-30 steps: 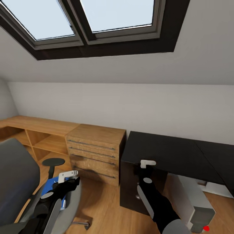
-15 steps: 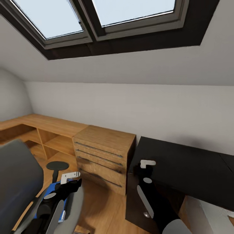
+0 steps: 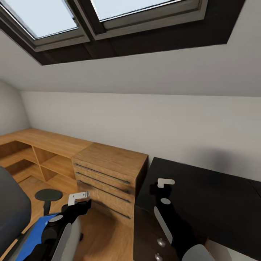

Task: In the bedroom, organize the workspace by keeping the computer under the desk, ensuring the monitor is on the desk, placing the keyboard on the desk next to the monitor, placing the mouse on the desk next to the keyboard, moving the folder from the swivel chair onto the desk next to the mouse, stacking the notebook on top of the folder with the pen on top of the notebook, and positioning the swivel chair next to the desk.

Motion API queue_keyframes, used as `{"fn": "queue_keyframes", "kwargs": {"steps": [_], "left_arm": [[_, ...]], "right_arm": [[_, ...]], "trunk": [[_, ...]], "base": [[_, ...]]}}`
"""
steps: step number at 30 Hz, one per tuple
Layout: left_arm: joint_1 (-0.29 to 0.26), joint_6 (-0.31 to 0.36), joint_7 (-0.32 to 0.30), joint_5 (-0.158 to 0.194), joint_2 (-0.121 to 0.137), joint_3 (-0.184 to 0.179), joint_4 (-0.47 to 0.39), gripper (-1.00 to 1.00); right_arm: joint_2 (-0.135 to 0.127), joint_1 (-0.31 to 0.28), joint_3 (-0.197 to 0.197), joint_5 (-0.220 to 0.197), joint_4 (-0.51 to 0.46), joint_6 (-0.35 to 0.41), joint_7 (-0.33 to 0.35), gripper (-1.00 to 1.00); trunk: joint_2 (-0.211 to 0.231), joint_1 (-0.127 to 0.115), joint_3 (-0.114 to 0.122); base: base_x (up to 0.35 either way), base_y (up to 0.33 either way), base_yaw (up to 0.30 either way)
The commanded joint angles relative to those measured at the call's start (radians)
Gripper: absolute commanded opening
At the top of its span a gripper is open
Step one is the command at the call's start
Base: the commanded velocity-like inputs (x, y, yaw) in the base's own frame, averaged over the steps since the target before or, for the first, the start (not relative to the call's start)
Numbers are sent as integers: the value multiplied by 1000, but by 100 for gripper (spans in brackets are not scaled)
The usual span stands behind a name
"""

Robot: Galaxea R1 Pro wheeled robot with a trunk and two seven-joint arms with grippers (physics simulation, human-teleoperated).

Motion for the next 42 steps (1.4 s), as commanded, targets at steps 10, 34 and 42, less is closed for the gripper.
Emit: {"fn": "queue_keyframes", "kwargs": {"steps": [10,34,42], "left_arm": [[-1,6,8,12,1,0,-1,100],[-1,8,7,16,0,3,-41,100],[-1,9,6,17,0,5,-49,100]], "right_arm": [[0,-1,5,-11,-1,4,-5,-100],[-3,-1,-21,-67,51,64,22,-100],[-4,-1,-61,-97,65,130,22,-100]], "trunk": [[-1,0,-1],[-1,0,-1],[-1,0,-1]], "base": [[129,-29,0],[156,65,0],[1,0,0]]}}
